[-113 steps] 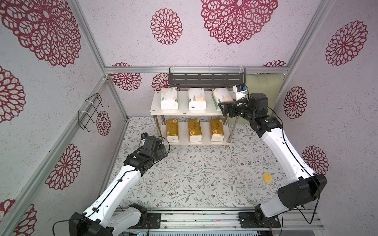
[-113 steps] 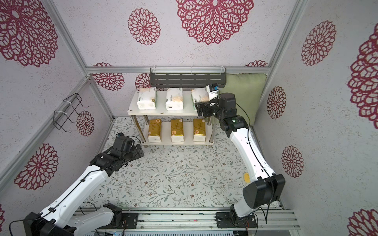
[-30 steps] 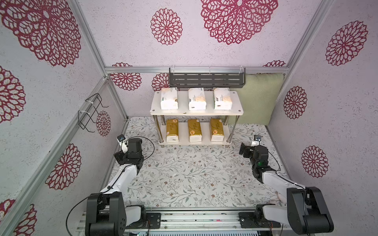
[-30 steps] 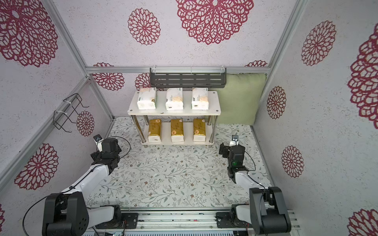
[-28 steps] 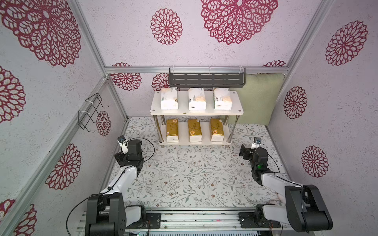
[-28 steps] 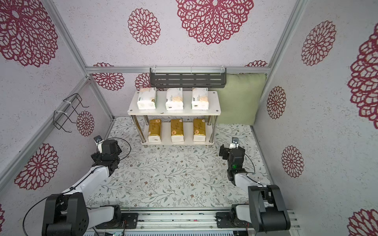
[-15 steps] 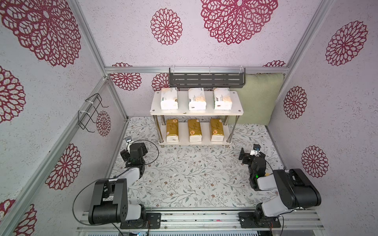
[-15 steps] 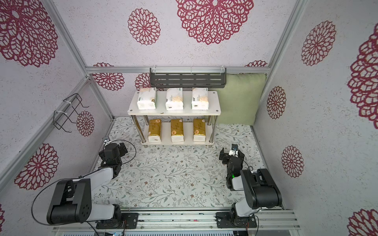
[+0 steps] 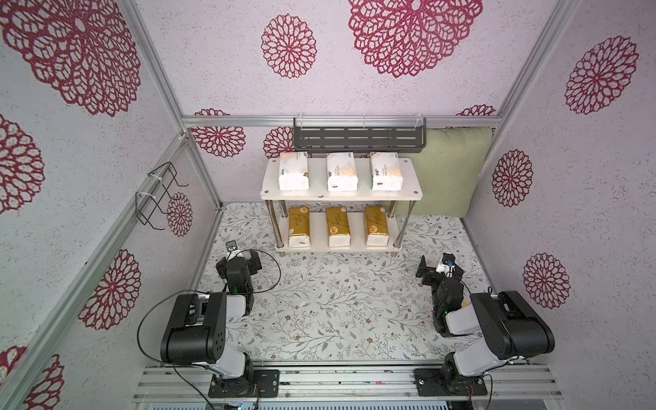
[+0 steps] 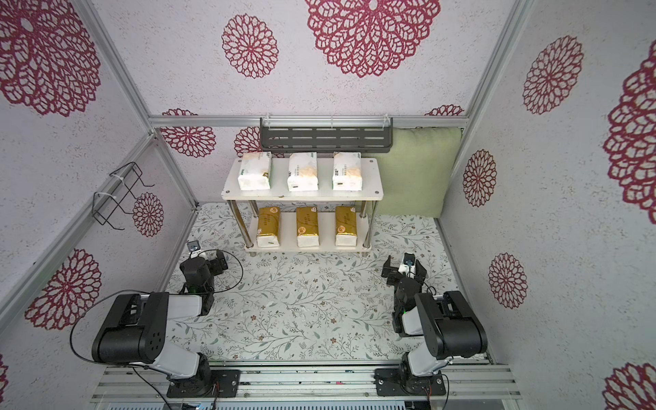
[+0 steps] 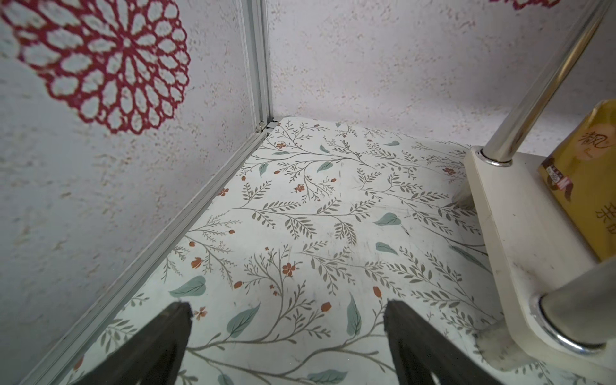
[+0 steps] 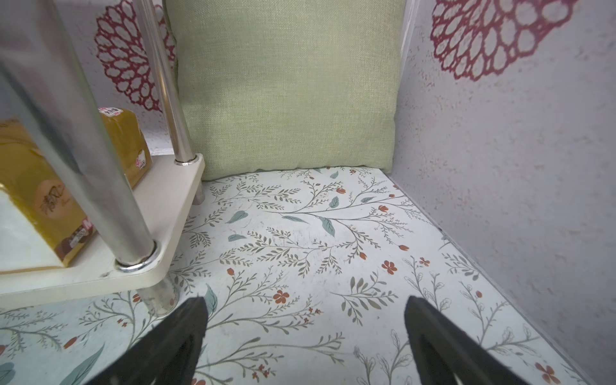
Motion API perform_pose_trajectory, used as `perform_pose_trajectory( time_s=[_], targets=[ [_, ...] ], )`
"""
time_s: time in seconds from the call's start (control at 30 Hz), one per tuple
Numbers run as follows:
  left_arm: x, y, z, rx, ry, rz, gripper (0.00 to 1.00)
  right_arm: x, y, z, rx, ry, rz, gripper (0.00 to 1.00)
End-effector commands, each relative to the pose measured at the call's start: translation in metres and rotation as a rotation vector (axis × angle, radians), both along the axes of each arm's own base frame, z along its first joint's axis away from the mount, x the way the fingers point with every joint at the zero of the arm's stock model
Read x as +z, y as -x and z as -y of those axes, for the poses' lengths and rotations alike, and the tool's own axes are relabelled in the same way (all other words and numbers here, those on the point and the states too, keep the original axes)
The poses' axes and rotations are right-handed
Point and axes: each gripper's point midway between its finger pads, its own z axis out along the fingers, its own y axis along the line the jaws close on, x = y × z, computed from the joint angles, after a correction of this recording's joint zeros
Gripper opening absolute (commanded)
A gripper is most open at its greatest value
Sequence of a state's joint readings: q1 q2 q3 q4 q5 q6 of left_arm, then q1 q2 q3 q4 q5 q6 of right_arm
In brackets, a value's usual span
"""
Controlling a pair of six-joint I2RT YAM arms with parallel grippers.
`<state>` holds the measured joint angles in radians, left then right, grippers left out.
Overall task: Place the tissue boxes on the shelf by color
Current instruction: Reset both arms
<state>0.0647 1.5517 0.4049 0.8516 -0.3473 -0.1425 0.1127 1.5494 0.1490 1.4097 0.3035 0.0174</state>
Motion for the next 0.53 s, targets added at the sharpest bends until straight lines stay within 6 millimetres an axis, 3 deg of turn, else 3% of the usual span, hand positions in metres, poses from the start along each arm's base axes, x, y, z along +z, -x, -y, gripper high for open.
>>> perform_pose_trajectory(
  time_s=[0.0,0.5],
  targets=[
    [0.0135,-0.0039,-0.0031,-0.003,-0.013,0.056,0.97,0.0184,0.0015,0.004,-0.031,0.013,0.075,0.99],
    [0.0128,-0.0039,-0.0031,-0.004,-0.014,0.05,0.97,0.0163,-0.0035,0.0006,-0.04,0.034,0.053,0.99]
  ],
)
